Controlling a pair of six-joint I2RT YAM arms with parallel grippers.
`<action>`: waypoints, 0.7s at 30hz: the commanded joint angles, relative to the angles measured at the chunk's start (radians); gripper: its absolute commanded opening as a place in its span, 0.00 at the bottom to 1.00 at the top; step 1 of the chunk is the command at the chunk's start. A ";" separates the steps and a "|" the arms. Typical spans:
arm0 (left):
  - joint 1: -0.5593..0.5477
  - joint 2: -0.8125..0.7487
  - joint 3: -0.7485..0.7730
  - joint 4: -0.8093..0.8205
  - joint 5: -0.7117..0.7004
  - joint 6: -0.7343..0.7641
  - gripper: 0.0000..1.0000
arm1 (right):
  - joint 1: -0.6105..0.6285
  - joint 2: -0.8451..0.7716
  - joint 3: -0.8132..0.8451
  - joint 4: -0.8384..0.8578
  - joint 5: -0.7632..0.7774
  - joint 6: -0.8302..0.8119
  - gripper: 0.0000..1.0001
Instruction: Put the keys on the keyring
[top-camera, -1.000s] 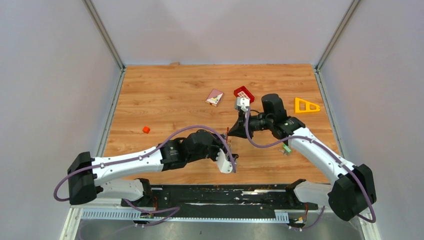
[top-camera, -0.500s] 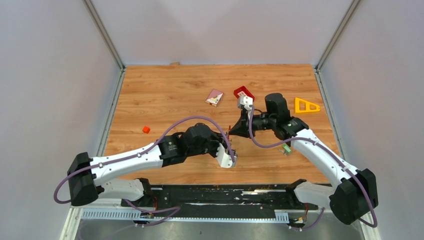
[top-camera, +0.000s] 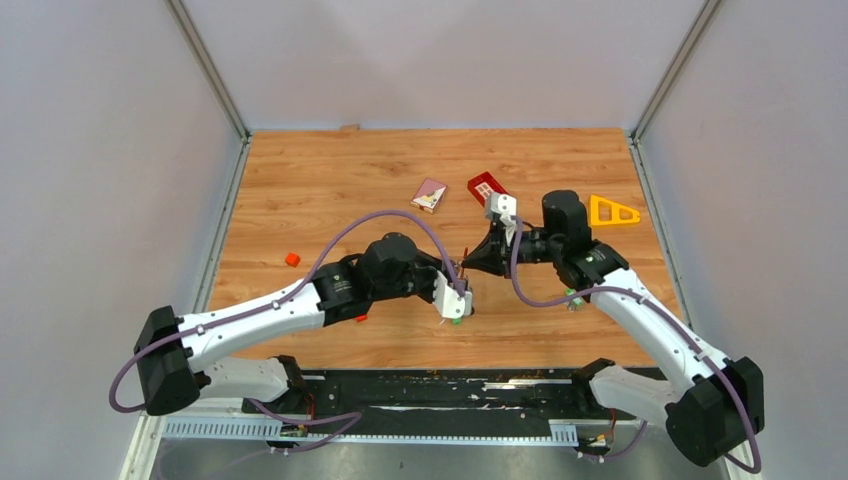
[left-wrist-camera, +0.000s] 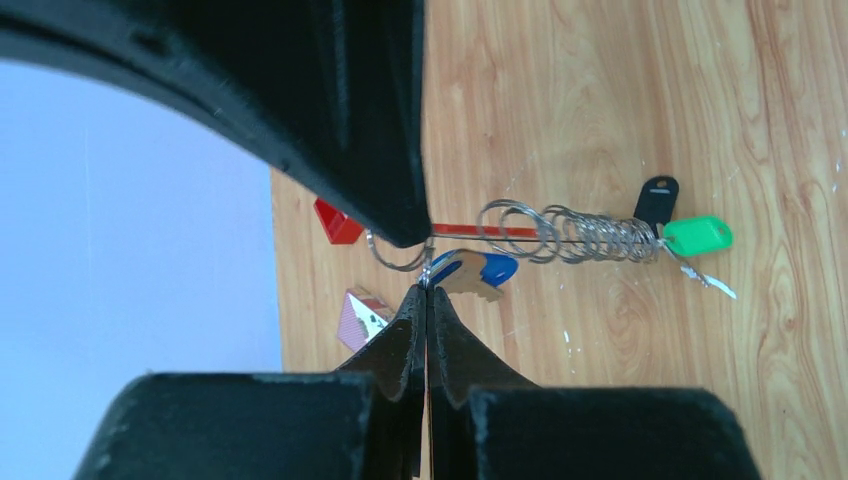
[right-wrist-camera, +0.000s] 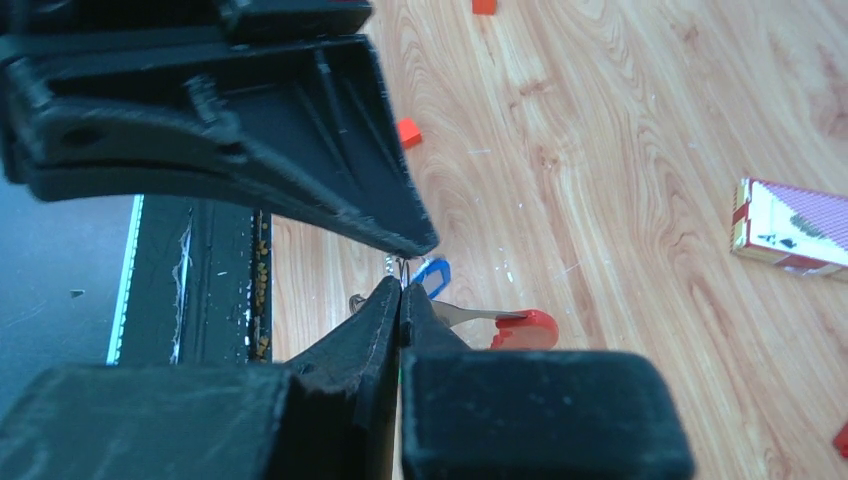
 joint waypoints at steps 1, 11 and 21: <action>0.048 0.024 0.061 0.005 0.083 -0.132 0.00 | 0.003 -0.069 -0.021 0.110 -0.094 -0.027 0.00; 0.077 0.054 0.087 -0.027 0.194 -0.198 0.09 | 0.001 -0.112 -0.045 0.123 -0.077 -0.058 0.00; 0.104 -0.022 0.059 -0.031 0.191 -0.209 0.55 | -0.003 -0.143 -0.048 0.095 -0.042 -0.113 0.00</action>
